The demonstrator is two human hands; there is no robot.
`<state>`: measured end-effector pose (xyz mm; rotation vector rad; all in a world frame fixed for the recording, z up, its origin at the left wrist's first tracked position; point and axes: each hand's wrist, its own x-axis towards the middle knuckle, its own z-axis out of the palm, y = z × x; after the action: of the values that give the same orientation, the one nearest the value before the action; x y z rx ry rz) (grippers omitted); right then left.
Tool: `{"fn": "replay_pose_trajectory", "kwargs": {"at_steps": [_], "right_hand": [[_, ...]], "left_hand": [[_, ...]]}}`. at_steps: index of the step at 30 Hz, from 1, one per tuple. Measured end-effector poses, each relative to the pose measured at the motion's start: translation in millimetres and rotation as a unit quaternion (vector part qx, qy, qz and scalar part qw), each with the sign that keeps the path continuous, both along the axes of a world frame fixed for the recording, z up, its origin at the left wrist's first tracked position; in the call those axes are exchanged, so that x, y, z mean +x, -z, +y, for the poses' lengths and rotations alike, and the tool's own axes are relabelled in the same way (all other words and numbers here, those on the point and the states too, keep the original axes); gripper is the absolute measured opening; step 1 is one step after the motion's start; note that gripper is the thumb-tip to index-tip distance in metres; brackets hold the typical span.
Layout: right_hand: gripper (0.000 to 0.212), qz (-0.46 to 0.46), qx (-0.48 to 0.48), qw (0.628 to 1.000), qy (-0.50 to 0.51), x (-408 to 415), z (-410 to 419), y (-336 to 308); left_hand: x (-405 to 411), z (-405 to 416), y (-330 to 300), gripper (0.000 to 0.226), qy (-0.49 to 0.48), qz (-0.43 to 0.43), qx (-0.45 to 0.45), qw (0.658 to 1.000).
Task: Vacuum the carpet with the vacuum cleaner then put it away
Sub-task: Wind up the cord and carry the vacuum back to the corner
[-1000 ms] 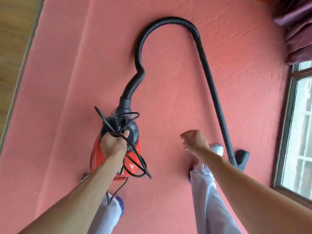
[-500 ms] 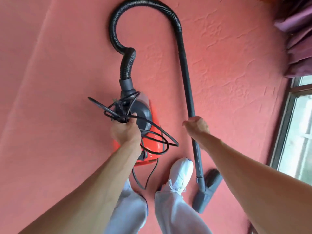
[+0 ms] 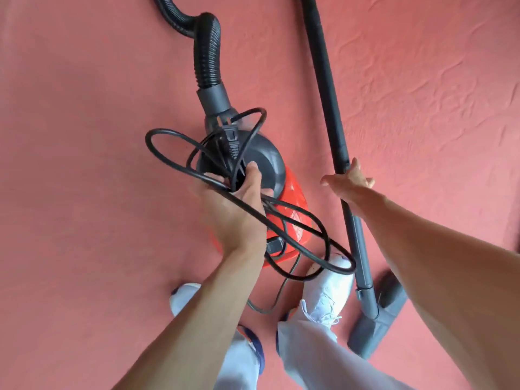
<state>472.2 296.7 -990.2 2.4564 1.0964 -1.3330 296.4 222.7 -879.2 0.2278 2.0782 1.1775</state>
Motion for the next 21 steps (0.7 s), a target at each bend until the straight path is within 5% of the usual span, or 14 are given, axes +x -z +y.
{"fn": "replay_pose_trajectory", "kwargs": {"at_steps": [3, 9, 21], "right_hand": [[0.07, -0.032, -0.015, 0.999, -0.025, 8.8, 5.8, 8.4], [0.045, 0.044, 0.064, 0.997, 0.03, -2.5, 10.8, -22.1], [0.041, 0.172, 0.218, 0.96, -0.023, -58.6, 59.6, -267.8]], "left_hand": [[5.3, 9.5, -2.6, 0.013, -0.021, -0.05, -0.017, 0.998], [1.0, 14.7, -12.6, 0.019, -0.021, -0.118, -0.067, 0.99], [-42.7, 25.2, -177.5, 0.013, -0.101, -0.159, -0.107, 0.976]]}}
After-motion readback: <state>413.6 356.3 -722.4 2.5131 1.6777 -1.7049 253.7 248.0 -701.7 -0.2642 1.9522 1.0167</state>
